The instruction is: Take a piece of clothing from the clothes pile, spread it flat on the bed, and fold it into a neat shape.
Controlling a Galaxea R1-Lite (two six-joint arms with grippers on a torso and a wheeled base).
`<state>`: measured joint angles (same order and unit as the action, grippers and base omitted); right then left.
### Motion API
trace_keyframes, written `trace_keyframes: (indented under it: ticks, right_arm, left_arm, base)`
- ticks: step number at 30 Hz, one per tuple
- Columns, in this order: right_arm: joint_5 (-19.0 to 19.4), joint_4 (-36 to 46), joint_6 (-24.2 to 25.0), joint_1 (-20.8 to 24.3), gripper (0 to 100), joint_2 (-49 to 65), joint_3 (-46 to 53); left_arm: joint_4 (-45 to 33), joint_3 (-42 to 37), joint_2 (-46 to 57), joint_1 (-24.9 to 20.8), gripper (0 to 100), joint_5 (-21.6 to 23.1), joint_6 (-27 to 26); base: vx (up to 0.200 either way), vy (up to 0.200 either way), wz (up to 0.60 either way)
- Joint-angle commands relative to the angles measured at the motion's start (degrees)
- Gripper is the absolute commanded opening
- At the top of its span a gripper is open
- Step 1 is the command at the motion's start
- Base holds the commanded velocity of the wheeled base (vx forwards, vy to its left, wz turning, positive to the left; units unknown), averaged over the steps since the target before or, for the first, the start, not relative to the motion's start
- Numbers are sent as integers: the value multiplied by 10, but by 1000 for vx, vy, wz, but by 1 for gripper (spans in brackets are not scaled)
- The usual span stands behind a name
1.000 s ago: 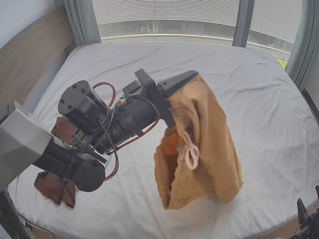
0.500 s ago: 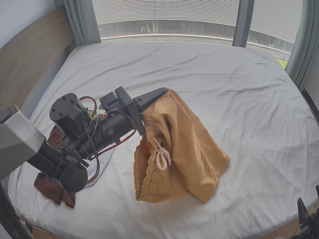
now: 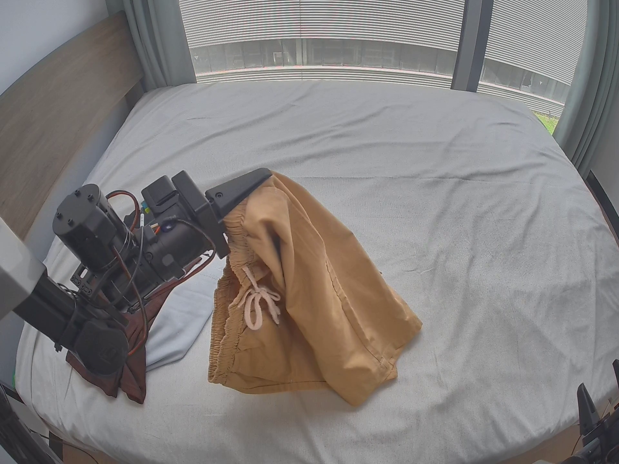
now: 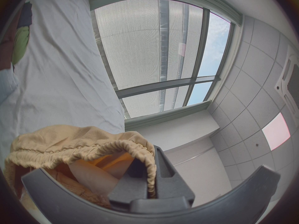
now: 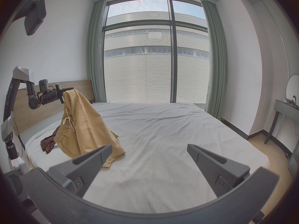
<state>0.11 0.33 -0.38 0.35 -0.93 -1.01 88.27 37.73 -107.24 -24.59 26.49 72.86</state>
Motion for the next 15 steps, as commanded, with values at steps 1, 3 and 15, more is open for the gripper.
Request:
trace_keyframes:
  ticks: [1, 3, 15]
  right_arm:
    - [2, 3, -1, 1, 100, 9, 8]
    - [2, 3, -1, 1, 100, 8, 8]
    - [2, -2, -1, 2, 100, 9, 10]
  left_arm:
    - [0, -28, -2, 7, 0, 3, -29]
    - [1, -28, -17, 7, 0, 0, -38]
    - [1, -19, -61, 12, 0, -4, -67]
  base:
    - [0, 0, 0]
    - [0, 0, 0]
    - [0, 0, 0]
